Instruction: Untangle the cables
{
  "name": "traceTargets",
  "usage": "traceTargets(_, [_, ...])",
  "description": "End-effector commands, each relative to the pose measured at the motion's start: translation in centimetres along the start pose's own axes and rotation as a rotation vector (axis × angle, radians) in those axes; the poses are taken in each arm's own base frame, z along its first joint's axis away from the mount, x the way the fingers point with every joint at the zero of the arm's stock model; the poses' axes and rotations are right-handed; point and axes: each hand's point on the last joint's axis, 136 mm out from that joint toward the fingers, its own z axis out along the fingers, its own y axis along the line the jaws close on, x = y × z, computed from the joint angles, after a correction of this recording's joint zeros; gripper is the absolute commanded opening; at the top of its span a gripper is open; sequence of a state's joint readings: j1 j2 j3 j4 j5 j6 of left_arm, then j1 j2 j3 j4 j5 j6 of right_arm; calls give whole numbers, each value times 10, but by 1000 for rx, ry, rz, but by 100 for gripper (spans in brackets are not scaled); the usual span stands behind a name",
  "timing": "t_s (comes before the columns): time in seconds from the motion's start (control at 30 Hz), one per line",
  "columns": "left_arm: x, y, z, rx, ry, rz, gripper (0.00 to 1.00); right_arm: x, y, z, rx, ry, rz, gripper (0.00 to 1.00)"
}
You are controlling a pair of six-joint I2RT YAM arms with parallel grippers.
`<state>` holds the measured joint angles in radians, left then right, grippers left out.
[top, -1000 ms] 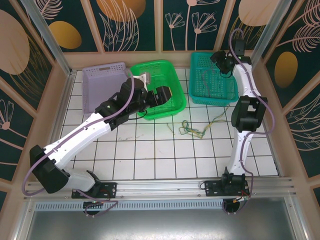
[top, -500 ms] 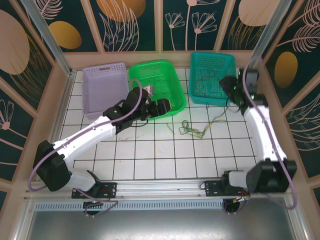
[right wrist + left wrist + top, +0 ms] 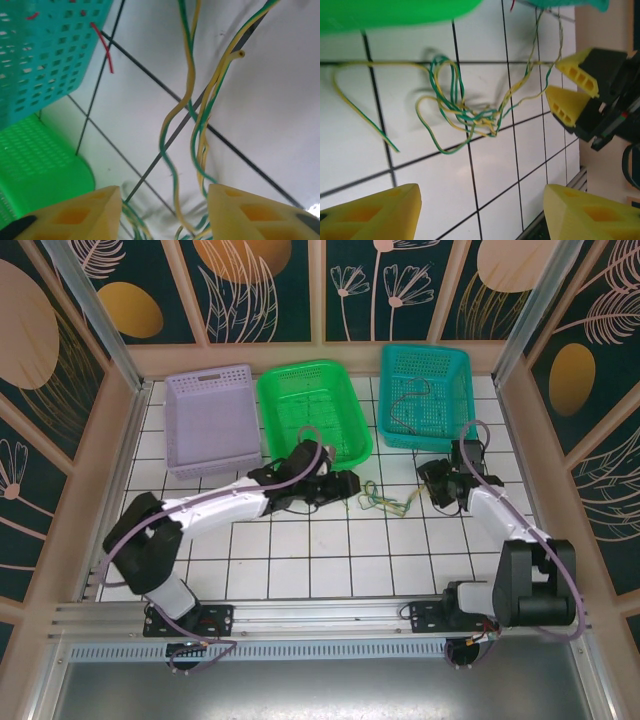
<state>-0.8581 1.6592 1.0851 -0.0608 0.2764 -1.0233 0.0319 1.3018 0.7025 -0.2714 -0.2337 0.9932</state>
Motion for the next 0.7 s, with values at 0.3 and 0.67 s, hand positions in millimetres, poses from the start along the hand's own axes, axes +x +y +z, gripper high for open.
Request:
traceTargets(0.3, [28,-2,68,-36,55,-388,80,-16,-6,-3,81,-52,-34,0])
traceTargets(0.67, [30,-7,118,-103,45,-563,84,15,-9,-25,40,45,-127,0])
